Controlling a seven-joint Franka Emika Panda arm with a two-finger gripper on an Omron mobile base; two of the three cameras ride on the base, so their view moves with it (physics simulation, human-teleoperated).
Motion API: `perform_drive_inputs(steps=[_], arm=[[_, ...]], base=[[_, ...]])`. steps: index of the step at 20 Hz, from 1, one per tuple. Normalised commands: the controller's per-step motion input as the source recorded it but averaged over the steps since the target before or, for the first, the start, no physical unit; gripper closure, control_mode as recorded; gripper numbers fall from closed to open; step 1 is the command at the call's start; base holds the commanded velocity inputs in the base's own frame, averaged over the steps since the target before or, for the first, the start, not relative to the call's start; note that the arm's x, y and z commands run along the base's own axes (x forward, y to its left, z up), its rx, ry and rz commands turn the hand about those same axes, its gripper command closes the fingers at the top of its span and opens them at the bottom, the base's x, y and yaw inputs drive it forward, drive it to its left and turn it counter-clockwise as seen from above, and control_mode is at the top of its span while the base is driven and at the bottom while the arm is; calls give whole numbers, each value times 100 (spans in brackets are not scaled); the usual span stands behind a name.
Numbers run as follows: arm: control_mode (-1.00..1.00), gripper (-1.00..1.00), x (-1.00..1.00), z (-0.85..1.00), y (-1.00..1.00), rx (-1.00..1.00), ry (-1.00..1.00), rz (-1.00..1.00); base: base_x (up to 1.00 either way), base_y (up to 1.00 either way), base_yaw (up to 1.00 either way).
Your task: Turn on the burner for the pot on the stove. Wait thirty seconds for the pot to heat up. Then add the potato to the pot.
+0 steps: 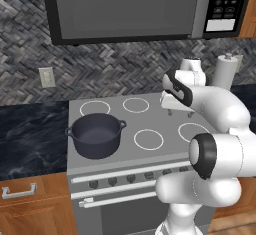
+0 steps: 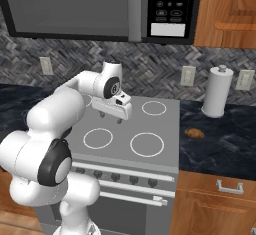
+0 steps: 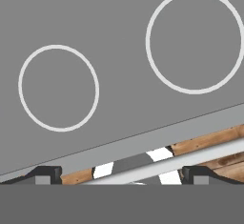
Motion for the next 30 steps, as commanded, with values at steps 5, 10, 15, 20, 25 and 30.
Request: perform_drive_inputs(steps=[5, 10, 15, 20, 25, 30], arm=[[-100, -100, 0, 0, 0, 0, 0, 0], [-100, -100, 0, 0, 0, 0, 0, 0], [-100, -100, 0, 0, 0, 0, 0, 0], [-100, -100, 0, 0, 0, 0, 0, 0], [-100, -100, 0, 0, 0, 0, 0, 0], [-100, -100, 0, 0, 0, 0, 0, 0]], base=[[0, 0, 0], [0, 0, 0], [0, 0, 0], [0, 0, 0], [0, 0, 0], [0, 0, 0]])
